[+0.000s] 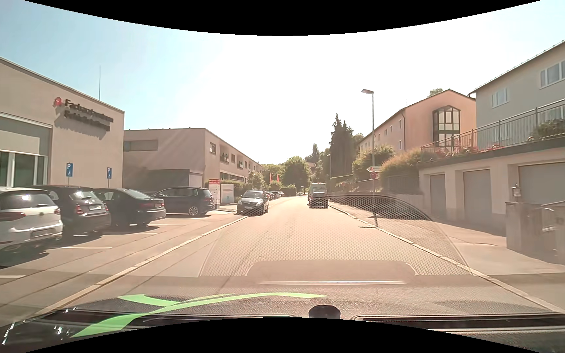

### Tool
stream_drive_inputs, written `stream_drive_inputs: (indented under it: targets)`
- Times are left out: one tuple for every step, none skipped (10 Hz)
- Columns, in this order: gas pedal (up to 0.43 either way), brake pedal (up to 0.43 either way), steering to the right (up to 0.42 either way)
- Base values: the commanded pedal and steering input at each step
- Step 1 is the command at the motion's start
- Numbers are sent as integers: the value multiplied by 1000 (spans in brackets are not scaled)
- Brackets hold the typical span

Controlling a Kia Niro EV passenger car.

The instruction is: Follow the waypoints while adhering to traffic rules and regulations

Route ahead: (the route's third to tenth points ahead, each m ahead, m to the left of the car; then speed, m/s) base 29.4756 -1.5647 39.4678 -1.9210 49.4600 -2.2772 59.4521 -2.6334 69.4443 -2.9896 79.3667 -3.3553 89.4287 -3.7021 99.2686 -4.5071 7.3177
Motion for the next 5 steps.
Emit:
stream_drive_inputs:
  targets:
    - [98, 0, -3]
    - [98, 0, -3]
    - [98, 0, -3]
    - [87, 0, -3]
    - [87, 0, -3]
